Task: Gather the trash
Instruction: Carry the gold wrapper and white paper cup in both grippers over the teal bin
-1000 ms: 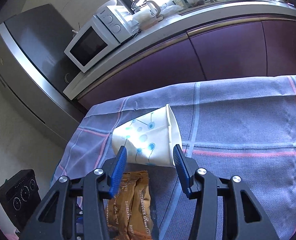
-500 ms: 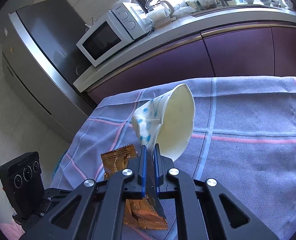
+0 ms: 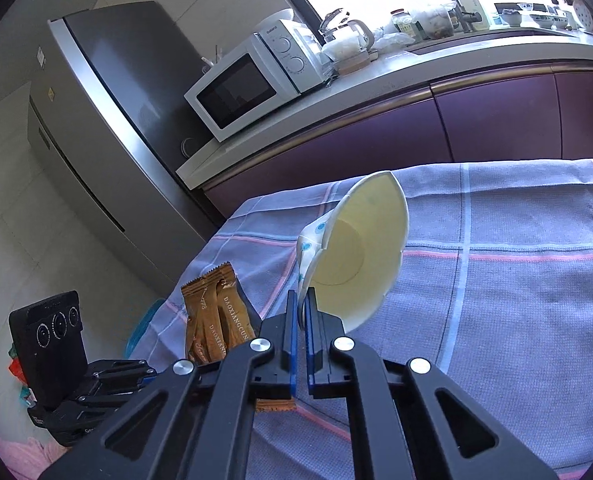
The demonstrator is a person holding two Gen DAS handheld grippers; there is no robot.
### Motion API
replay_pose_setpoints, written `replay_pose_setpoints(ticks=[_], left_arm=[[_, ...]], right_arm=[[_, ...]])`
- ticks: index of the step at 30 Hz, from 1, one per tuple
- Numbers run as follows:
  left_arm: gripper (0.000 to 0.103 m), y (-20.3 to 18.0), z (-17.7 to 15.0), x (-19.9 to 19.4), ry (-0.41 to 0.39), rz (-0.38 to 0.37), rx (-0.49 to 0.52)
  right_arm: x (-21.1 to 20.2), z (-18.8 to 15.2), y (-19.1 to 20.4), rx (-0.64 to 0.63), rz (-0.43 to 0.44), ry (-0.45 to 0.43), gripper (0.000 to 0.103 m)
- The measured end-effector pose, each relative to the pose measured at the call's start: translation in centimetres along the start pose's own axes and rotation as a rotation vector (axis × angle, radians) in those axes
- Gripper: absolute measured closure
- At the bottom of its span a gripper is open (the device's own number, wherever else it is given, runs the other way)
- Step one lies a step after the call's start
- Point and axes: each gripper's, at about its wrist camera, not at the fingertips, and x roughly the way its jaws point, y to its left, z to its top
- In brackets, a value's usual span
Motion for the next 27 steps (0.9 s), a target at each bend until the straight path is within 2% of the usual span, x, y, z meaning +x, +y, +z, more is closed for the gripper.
replay_pose_setpoints(ticks=[10, 27], left_arm=[[0.095, 3.0, -1.9, -4.3, -0.051, 0.048, -0.042], [0.095, 6.1, -4.8, -9.3, -0.106, 0.114, -0.103]], right_arm=[[-0.2, -1.7, 3.5, -0.012, 0.079, -0.011, 0.1], [2.6, -4.4, 8.3, -0.036, 0.168, 0.047, 0.1]])
